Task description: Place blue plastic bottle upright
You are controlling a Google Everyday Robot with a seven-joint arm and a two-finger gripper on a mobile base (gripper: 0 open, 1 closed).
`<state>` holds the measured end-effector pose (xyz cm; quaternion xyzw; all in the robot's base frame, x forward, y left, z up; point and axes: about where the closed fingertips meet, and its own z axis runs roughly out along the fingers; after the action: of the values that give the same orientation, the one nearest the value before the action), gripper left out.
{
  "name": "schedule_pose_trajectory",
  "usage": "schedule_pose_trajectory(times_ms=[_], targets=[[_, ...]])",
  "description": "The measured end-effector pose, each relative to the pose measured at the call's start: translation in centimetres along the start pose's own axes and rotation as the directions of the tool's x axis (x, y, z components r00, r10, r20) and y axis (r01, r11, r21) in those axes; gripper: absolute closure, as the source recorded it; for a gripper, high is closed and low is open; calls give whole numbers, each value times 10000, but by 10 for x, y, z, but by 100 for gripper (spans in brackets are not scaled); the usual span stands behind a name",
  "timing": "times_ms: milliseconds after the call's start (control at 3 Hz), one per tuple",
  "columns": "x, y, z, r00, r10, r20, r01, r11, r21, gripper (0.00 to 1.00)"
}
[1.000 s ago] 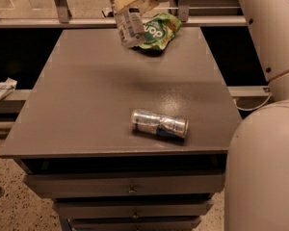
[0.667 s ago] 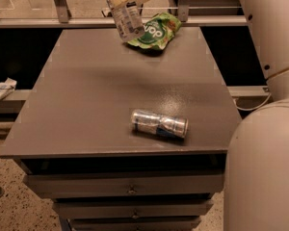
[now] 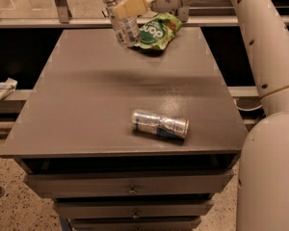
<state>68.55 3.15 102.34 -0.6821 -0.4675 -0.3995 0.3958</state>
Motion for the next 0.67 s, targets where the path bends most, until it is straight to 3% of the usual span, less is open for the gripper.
schedule_pose_trajectory(times_ms=[333, 667], targets=[[-25, 3, -1, 9901, -1321, -473, 1356, 9874, 812, 100], [-31, 3, 2, 9759, -2096, -612, 2149, 9717, 980, 100]])
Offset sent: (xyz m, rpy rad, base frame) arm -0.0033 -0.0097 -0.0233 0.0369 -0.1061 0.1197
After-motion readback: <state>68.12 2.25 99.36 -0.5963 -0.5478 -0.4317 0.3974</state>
